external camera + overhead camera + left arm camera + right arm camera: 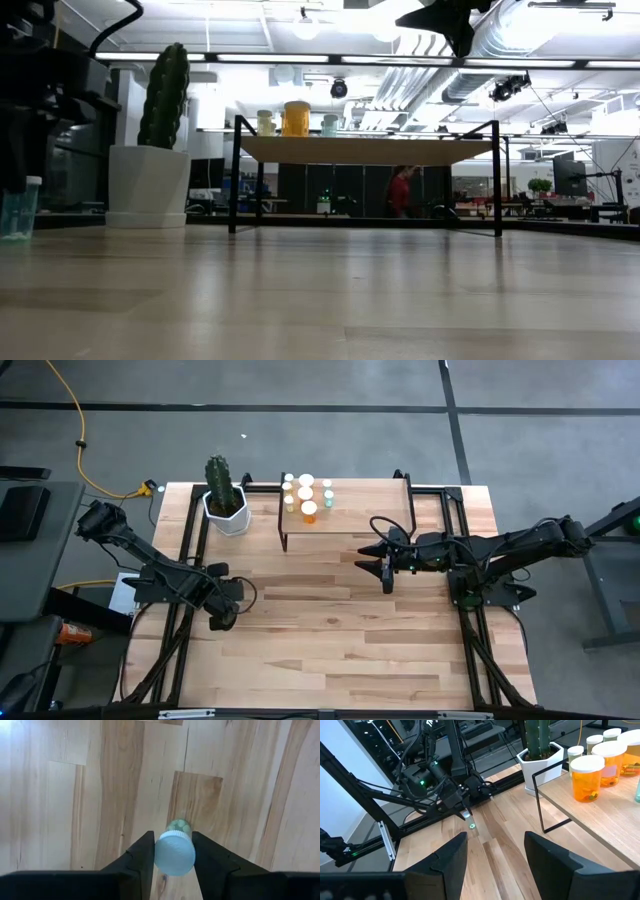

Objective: Pick and place medicine bottles onto shelf by color
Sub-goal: Align the blue pill bottle with the other blue pill bottles on the shelf

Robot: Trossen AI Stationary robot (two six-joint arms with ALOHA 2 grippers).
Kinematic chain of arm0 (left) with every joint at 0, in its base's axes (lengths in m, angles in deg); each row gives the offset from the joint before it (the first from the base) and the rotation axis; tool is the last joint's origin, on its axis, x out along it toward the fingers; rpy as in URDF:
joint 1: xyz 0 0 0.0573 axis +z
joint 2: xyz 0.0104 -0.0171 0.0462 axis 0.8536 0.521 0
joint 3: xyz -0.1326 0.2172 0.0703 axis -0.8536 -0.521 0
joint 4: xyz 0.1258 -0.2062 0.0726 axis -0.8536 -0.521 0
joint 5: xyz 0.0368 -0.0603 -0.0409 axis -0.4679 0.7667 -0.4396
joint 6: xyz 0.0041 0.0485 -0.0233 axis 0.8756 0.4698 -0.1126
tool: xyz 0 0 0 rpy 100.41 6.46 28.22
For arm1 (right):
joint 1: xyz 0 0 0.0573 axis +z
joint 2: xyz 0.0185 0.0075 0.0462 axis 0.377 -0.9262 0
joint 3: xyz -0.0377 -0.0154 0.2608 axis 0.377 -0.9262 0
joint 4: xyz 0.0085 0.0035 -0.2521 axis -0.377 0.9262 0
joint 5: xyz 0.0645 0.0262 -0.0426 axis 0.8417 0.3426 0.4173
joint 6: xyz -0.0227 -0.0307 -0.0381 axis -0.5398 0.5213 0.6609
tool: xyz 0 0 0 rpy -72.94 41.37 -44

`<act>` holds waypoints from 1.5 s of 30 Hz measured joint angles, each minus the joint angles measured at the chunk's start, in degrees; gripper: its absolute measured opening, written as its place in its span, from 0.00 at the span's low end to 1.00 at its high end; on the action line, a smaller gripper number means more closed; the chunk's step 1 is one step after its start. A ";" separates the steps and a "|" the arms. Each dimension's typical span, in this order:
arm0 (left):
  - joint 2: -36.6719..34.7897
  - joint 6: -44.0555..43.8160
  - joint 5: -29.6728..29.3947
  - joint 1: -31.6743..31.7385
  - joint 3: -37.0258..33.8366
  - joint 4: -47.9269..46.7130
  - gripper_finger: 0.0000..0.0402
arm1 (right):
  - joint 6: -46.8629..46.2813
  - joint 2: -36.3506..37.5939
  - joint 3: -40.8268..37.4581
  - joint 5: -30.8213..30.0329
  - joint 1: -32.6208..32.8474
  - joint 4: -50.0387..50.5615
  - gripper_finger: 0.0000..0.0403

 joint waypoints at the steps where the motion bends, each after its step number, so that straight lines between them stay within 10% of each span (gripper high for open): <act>1: -0.02 0.06 0.04 0.00 0.00 0.00 0.26 | 0.00 0.00 0.00 0.00 0.00 0.01 0.47; 10: -0.97 1.50 2.27 0.09 5.66 -2.35 0.26 | 0.00 0.00 0.00 0.00 0.00 -0.01 0.47; 19: 0.08 18.11 -0.59 9.16 32.76 -9.45 0.28 | 0.16 0.00 0.00 0.00 0.00 -0.03 0.47; 34: 30.19 53.78 -0.37 37.03 79.16 -14.83 0.28 | -1.07 0.00 0.00 0.00 0.00 -0.27 0.47; 45: 46.04 58.69 3.46 43.63 88.42 -15.22 0.28 | -1.03 -0.07 0.00 0.00 0.00 -0.28 0.47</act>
